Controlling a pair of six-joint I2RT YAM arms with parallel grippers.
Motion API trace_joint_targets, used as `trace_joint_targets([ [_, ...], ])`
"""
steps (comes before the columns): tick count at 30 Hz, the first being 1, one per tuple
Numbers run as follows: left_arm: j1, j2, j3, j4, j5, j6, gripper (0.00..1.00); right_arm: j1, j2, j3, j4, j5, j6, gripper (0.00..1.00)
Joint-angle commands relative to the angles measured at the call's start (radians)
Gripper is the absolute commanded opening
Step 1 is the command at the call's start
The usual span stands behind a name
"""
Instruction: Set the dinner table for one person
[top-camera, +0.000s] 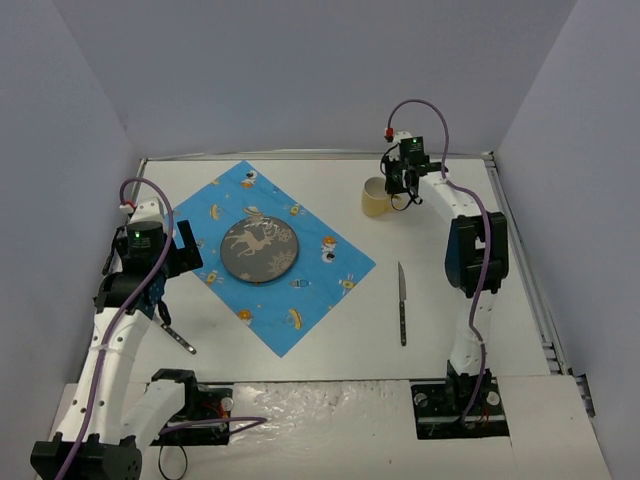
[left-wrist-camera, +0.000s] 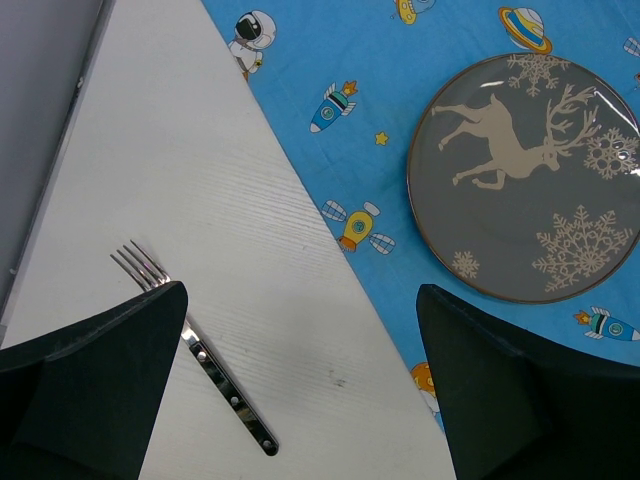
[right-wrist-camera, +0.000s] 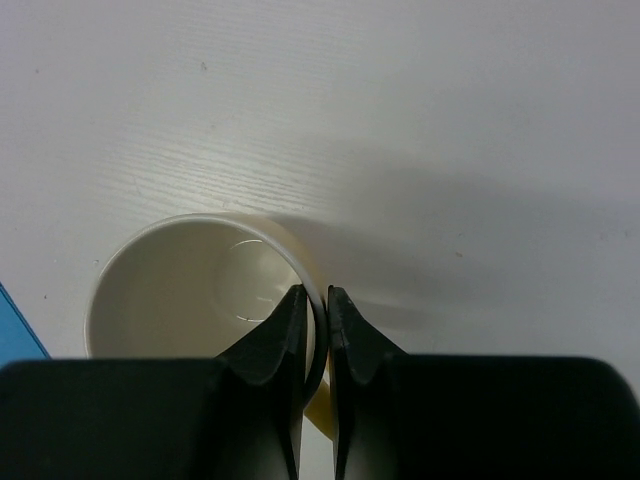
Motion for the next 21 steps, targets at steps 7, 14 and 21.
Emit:
trace_joint_targets([
  [7, -0.005, -0.023, 0.014, 0.041, 0.019, 0.003, 0.97, 0.110, -0.389, -0.253, 0.021, 0.246, 0.352, 0.00],
  [14, -0.005, -0.036, 0.014, 0.041, 0.015, 0.000, 0.97, 0.287, -0.522, -0.389, -0.050, 0.391, 0.590, 0.00],
  [21, -0.006, -0.046, 0.012, 0.039, 0.014, -0.002, 0.97, 0.437, -0.531, -0.434, -0.140, 0.512, 0.822, 0.00],
])
